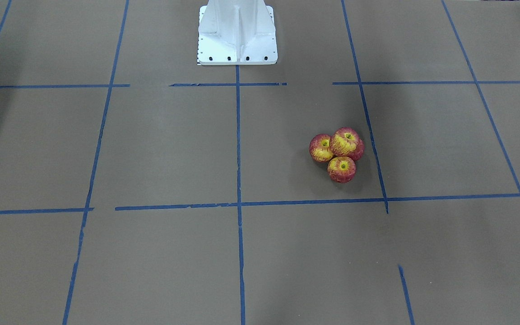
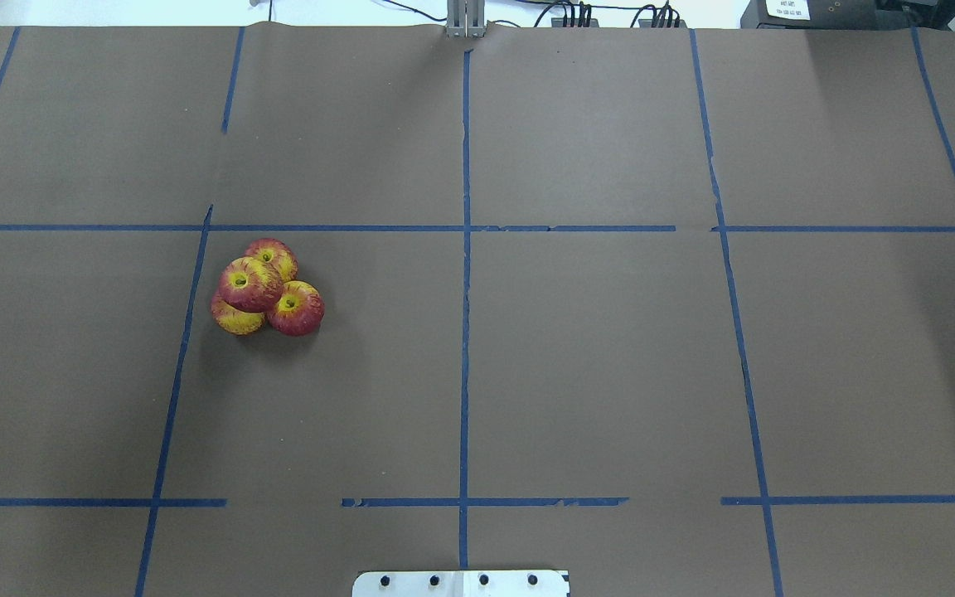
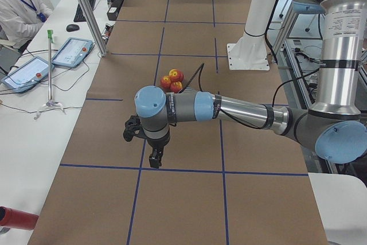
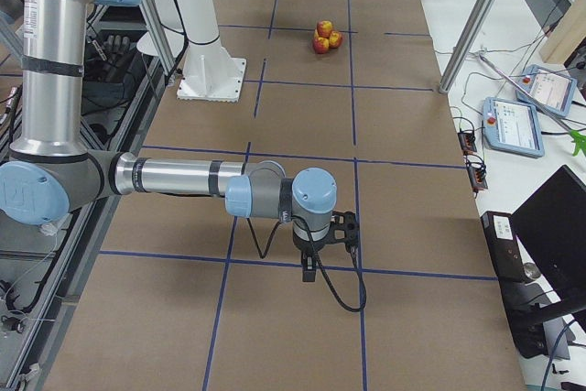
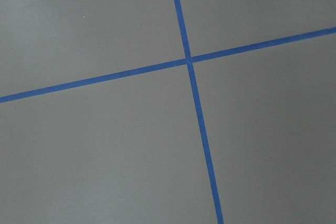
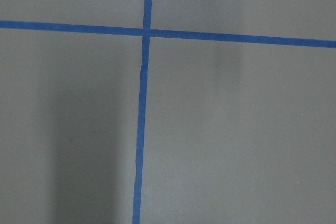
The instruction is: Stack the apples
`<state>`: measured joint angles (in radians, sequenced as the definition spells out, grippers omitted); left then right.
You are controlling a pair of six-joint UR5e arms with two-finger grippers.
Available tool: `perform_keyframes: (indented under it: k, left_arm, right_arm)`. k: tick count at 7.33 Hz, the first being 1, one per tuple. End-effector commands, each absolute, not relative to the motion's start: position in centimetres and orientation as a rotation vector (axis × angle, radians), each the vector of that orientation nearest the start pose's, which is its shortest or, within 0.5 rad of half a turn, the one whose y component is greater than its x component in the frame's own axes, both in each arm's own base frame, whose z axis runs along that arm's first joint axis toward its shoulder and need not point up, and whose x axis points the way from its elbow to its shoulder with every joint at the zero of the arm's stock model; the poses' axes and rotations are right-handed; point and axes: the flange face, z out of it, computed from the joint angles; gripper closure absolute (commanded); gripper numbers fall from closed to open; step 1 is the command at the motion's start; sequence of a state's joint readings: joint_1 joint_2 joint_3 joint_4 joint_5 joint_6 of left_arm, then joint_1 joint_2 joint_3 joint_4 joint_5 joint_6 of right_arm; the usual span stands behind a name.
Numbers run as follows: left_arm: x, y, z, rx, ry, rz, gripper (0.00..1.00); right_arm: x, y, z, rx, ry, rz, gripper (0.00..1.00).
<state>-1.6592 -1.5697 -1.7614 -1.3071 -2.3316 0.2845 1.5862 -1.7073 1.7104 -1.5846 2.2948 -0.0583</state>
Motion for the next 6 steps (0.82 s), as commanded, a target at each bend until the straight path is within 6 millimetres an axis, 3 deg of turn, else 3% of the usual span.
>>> perform_keyframes:
  k: [1,3,6]
  left_arm:
    - [-10.6,-47.1,60.5,0.086,0.759,0.165,0.0]
    - [-10.6,-47.2,61.0,0.081,0.758,0.161,0.0]
    - [-10.7,-47.7,59.2,0.115,0.754,0.176,0.0]
  right_arm:
    - [7.4,-43.2,65.8,0.016,-0.724,-0.037,0.0]
    - [7.4,-43.2,65.8,0.016,-0.724,-0.037,0.0]
    - [7.4,-43.2,65.8,0.016,-0.724,-0.037,0.0]
